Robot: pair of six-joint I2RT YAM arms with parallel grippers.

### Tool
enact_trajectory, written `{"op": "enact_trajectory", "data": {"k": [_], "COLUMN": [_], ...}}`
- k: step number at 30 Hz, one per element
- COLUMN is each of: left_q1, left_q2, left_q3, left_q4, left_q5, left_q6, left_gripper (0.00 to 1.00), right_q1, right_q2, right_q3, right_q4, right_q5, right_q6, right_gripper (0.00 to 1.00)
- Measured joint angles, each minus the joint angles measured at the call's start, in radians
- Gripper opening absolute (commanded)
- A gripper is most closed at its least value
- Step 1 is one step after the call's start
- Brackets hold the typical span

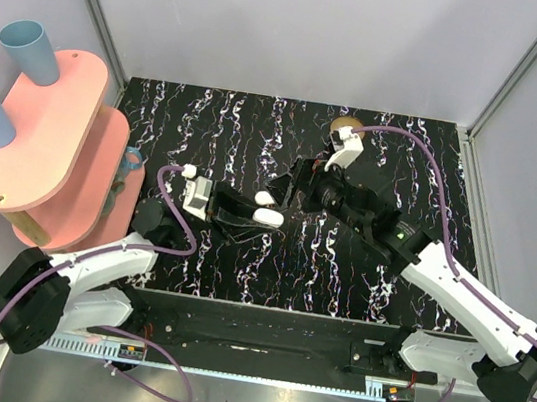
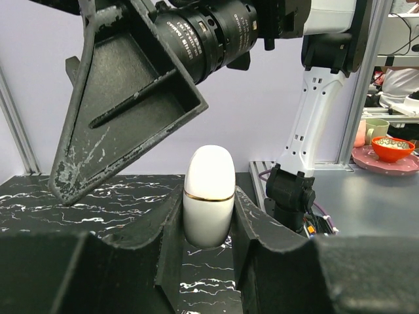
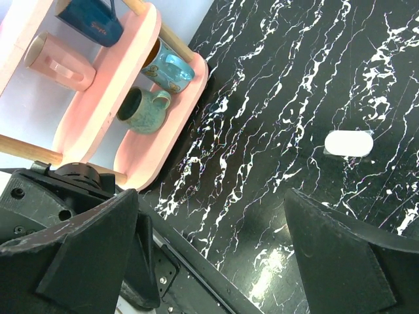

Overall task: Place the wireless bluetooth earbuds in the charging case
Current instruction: Close the charging case, then place the charging case with the earbuds at the center of the board.

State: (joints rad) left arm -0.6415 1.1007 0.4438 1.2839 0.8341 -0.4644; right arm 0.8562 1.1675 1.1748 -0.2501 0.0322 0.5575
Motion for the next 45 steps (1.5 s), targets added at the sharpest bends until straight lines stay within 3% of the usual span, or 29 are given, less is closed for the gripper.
{"op": "enact_trajectory", "data": {"k": [13,24,27,29,36,45], "left_q1": [0.000,0.002,0.008,0.014,0.025,0.026], "left_q2": [0.008,0.075,0.112,0.138,0.205,0.316], "left_q3": [-0.002,-0.028,-0.027,-0.027,-0.022,-0.018], "left_q4": [0.000,0.001,0.002,0.002,-0.003,0.000], "left_q5": [-0.037,-0.216,-0.257,-0.291,-0.409,-0.614], "left_q6": [0.003,0.005,-0.030,-0.062,-0.178,-0.374], "left_gripper": [0.00,0.00,0.03,0.10,0.00,0.00], "right_q1": [0.000,-0.001,-0.001,-0.001,-0.001,-0.001], "right_q2": [0.020,-0.201,-0.256,-0.273,-0.279,-0.310], "right_q3": [0.010,-0.129,-0.162,-0.179,-0.208,-0.220], "right_q4": [-0.010,-0.017,-0.016,-0.017,-0.032,-0.036], "right_q5": [0.019,0.409,0.492,0.528,0.566,0.568], "right_q6": [0.009,0.022,0.031,0.035,0.035,0.035], "right_gripper": [1.00,1.00,1.00,1.00,1.00,1.00]}}
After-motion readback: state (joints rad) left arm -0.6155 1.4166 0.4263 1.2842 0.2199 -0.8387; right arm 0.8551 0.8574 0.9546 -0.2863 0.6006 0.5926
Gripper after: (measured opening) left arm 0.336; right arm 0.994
